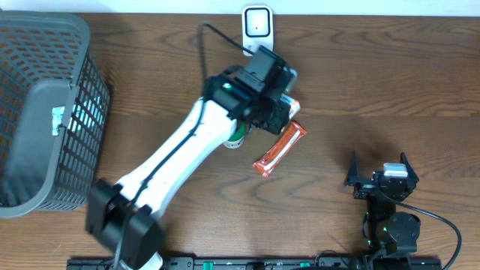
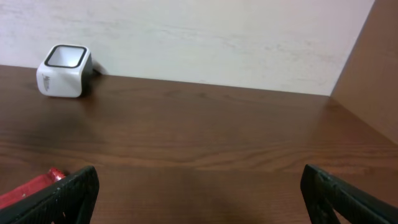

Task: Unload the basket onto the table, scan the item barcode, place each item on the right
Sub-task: 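Hold the Kleenex pack under the scanner with the left gripper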

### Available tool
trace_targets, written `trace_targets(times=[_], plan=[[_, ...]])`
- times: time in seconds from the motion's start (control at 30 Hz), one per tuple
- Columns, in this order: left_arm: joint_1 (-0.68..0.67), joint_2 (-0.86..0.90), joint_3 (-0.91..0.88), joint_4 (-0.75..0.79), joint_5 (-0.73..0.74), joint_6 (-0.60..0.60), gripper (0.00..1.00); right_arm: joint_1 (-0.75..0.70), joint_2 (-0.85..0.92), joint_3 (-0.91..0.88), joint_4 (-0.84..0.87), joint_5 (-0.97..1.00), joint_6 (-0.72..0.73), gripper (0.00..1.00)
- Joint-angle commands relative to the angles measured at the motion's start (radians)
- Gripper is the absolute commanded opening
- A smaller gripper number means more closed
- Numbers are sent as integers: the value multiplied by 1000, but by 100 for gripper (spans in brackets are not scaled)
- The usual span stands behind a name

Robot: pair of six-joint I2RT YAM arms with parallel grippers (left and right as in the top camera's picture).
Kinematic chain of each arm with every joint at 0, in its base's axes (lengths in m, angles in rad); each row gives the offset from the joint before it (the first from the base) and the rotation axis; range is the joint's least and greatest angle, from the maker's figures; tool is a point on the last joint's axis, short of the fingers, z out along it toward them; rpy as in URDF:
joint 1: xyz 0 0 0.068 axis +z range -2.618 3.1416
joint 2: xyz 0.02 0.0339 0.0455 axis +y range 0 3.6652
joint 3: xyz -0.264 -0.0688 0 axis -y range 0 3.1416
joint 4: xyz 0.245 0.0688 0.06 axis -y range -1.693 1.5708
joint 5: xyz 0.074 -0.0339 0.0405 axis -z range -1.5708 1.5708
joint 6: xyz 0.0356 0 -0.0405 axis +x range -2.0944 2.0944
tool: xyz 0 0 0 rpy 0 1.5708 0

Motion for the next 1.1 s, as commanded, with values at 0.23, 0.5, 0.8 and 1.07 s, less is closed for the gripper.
trace_targets(times=[0.23, 0.5, 0.8, 1.07], plan=[[1, 105, -5, 50, -129, 243, 41, 2, -2, -1, -3, 6, -13, 99], [1, 190, -5, 167, -214, 270, 42, 2, -2, -1, -3, 6, -13, 99], [19, 293, -5, 238, -324, 274, 42, 2, -2, -1, -3, 6, -13, 99], [45, 335, -5, 236, -319, 273, 43, 2, -2, -1, -3, 6, -13, 99]])
